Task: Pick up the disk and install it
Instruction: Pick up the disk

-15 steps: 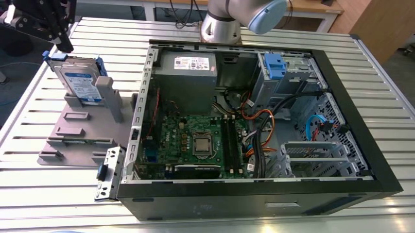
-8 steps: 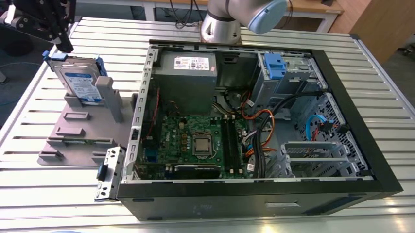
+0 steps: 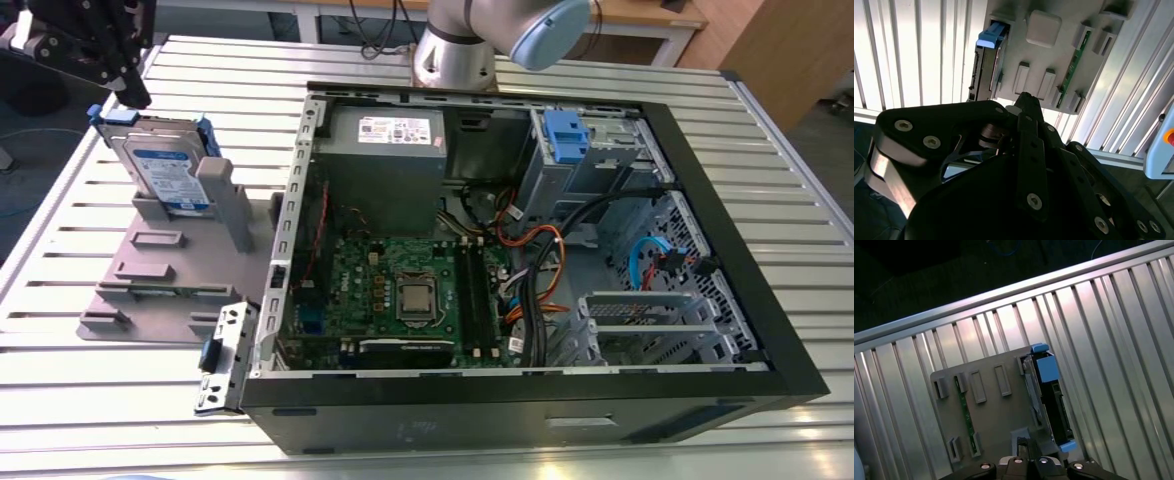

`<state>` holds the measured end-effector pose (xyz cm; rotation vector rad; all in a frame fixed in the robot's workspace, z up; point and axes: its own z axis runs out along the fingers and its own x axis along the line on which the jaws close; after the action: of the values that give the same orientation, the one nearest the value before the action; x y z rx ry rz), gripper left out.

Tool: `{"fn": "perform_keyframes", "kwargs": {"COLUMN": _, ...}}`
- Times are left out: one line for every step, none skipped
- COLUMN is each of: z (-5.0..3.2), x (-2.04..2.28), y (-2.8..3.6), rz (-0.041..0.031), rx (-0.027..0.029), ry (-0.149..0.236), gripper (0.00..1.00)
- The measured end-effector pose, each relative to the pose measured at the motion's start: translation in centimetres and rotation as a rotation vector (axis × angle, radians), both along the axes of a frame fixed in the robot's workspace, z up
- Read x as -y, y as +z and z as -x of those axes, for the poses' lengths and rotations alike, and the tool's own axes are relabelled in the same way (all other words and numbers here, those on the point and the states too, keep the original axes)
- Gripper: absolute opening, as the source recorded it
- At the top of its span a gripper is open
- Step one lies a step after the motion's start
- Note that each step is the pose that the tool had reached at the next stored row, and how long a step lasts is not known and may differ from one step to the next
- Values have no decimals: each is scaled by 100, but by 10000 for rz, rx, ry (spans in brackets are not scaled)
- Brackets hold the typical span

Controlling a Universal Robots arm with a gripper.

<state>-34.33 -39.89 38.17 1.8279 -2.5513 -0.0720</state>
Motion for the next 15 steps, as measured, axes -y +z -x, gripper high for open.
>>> {"fn": "perform_keyframes", "kwargs": {"z": 0, "x": 0, "y": 0, "rz": 0, "rx": 0, "ry": 16, "gripper": 11}}
{"fn": "perform_keyframes", "kwargs": {"z": 0, "x": 0, "y": 0, "rz": 0, "rx": 0, "ry": 32, "gripper": 11}}
{"fn": "perform_keyframes", "kwargs": {"z": 0, "x": 0, "y": 0, "rz": 0, "rx": 0, "ry": 48, "gripper": 11}}
{"fn": "perform_keyframes", "kwargs": {"z": 0, "x": 0, "y": 0, "rz": 0, "rx": 0, "ry": 64, "gripper": 11}}
{"fn": "perform_keyframes", "kwargs": {"z": 0, "x": 0, "y": 0, "rz": 0, "rx": 0, "ry": 81, "gripper": 11}}
{"fn": "perform_keyframes", "kwargs": {"z": 0, "x": 0, "y": 0, "rz": 1, "rx": 1, "ry": 98, "gripper": 11}}
{"fn": "perform_keyframes", "kwargs": {"z": 0, "x": 0, "y": 0, "rz": 1, "rx": 1, "ry": 115, "gripper": 11}}
{"fn": "perform_keyframes", "kwargs": {"z": 0, "x": 0, "y": 0, "rz": 0, "rx": 0, "ry": 131, "gripper": 11}}
{"fn": "perform_keyframes", "kwargs": {"z": 0, "x": 0, "y": 0, "rz": 0, "rx": 0, "ry": 147, "gripper": 11}}
{"fn": "perform_keyframes", "kwargs": {"z": 0, "x": 0, "y": 0, "rz": 0, "rx": 0, "ry": 162, "gripper": 11}}
{"fn": "perform_keyframes", "kwargs": {"z": 0, "x": 0, "y": 0, "rz": 0, "rx": 0, "ry": 179, "gripper": 11}}
{"fn": "perform_keyframes", "kwargs": {"z": 0, "x": 0, "y": 0, "rz": 0, "rx": 0, "ry": 195, "gripper": 11}}
{"fn": "perform_keyframes", "kwargs": {"z": 0, "x": 0, "y": 0, "rz": 0, "rx": 0, "ry": 211, "gripper": 11}}
{"fn": "perform_keyframes", "kwargs": {"z": 0, "x": 0, "y": 0, "rz": 0, "rx": 0, "ry": 229, "gripper": 11}}
{"fn": "perform_keyframes", "kwargs": {"z": 0, "x": 0, "y": 0, "rz": 0, "rx": 0, "ry": 246, "gripper": 11}}
